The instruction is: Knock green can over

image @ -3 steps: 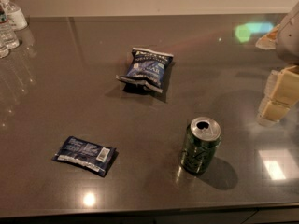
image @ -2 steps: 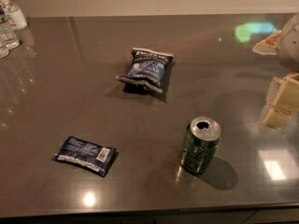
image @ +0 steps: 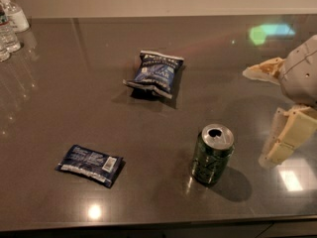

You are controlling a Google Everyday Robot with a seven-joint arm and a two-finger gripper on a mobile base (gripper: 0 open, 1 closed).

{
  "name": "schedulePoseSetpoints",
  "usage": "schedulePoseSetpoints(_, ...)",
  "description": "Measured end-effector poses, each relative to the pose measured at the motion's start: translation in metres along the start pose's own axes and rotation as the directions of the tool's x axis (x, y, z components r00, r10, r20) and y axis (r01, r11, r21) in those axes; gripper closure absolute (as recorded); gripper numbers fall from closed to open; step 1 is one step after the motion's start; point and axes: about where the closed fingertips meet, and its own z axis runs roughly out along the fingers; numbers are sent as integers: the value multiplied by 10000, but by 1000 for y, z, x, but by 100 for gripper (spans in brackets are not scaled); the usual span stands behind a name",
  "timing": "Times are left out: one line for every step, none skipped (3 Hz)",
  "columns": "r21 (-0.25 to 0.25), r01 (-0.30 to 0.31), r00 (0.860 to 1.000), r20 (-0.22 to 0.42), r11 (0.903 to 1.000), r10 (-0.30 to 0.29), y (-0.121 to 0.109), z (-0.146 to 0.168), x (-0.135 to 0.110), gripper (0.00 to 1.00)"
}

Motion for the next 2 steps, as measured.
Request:
schedulePoseSetpoints(-456,434,9939,1032,9980,-385,20,16,-15,0)
schedulePoseSetpoints(-853,944,9777,1955,9919,-763,33,32,-25,0)
